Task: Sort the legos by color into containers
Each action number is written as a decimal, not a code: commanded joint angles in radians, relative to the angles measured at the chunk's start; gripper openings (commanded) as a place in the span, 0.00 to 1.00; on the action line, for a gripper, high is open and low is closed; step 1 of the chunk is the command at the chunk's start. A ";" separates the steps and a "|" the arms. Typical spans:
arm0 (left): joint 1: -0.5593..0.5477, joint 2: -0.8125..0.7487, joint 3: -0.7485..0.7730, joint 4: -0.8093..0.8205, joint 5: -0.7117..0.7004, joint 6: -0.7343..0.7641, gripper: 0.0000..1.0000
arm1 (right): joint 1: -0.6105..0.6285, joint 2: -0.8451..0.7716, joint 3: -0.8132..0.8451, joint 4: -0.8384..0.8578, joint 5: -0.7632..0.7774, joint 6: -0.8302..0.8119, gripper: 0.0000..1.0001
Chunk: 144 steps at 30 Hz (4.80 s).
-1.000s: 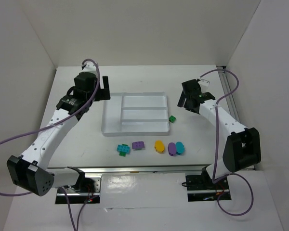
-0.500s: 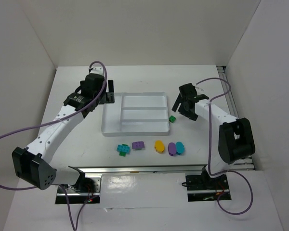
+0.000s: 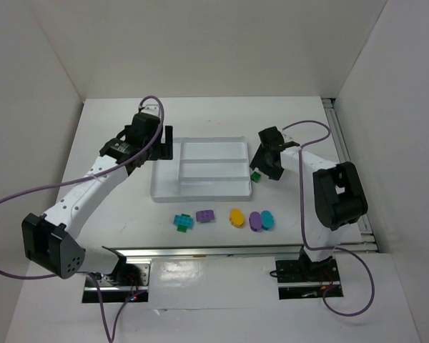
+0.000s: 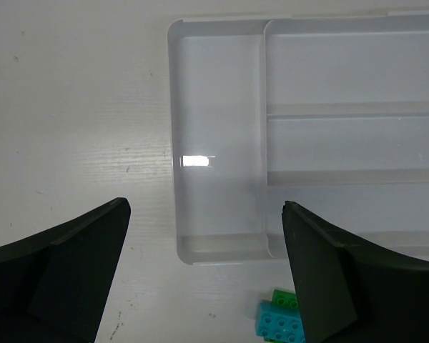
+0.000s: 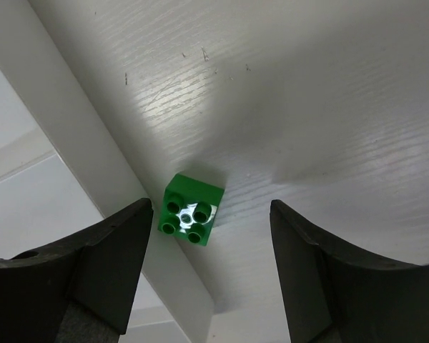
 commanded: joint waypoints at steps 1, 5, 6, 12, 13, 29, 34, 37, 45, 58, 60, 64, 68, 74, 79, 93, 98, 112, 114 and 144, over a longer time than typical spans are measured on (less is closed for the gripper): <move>-0.003 0.022 0.002 -0.006 0.027 -0.001 1.00 | 0.010 0.018 -0.001 0.071 -0.021 0.002 0.74; -0.003 0.040 0.002 -0.006 0.027 -0.001 1.00 | 0.010 0.040 -0.013 0.082 -0.053 0.002 0.74; -0.012 0.049 0.002 -0.006 0.027 -0.001 1.00 | 0.010 0.040 -0.014 0.082 -0.053 0.002 0.74; -0.021 0.061 0.002 -0.024 0.018 -0.001 1.00 | 0.019 0.046 -0.014 0.028 0.025 0.011 0.66; -0.021 0.061 0.002 -0.024 0.018 -0.001 1.00 | 0.019 0.046 -0.014 0.016 0.025 0.011 0.65; -0.030 0.081 0.011 -0.033 0.018 -0.010 1.00 | 0.028 -0.014 -0.043 -0.038 0.076 0.031 0.73; -0.030 0.081 0.011 -0.090 -0.034 -0.071 1.00 | 0.028 -0.023 -0.029 -0.028 0.073 0.008 0.62; -0.030 0.072 0.034 -0.122 -0.052 -0.085 1.00 | 0.049 -0.023 -0.015 -0.028 0.060 0.008 0.51; -0.030 0.074 0.110 -0.200 -0.103 -0.051 1.00 | 0.059 -0.067 0.023 -0.129 0.207 0.029 0.40; 0.134 0.065 0.080 -0.225 0.101 -0.185 0.98 | 0.180 -0.028 0.357 -0.122 0.171 -0.107 0.40; 0.094 0.064 0.039 -0.245 0.123 -0.211 0.98 | 0.201 0.067 0.431 -0.105 0.152 -0.107 0.42; -0.027 0.043 -0.040 -0.318 0.018 -0.315 0.95 | 0.226 0.215 0.552 -0.074 0.094 -0.087 0.42; -0.119 -0.043 -0.155 -0.319 0.067 -0.390 0.94 | 0.235 0.311 0.621 -0.074 0.103 -0.067 0.43; -0.194 -0.130 -0.219 -0.339 0.145 -0.468 0.95 | 0.235 0.364 0.654 -0.076 0.103 -0.067 0.47; -0.262 -0.140 -0.265 -0.322 0.199 -0.496 0.94 | 0.235 0.425 0.735 -0.111 0.103 -0.078 0.73; -0.339 -0.064 -0.313 -0.318 0.190 -0.732 0.90 | 0.162 -0.052 0.340 -0.090 0.157 -0.096 0.84; -0.328 -0.101 -0.290 -0.362 0.113 -1.009 0.82 | 0.131 -0.230 0.168 -0.137 0.157 -0.106 0.84; -0.306 0.086 -0.206 -0.343 0.164 -1.088 0.95 | 0.112 -0.330 0.091 -0.185 0.134 -0.136 0.86; -0.306 0.112 -0.206 -0.343 0.176 -1.117 0.94 | 0.112 -0.330 0.080 -0.185 0.125 -0.155 0.86; -0.334 0.193 -0.239 -0.276 0.165 -1.297 0.88 | 0.112 -0.331 -0.041 -0.122 0.094 -0.184 0.87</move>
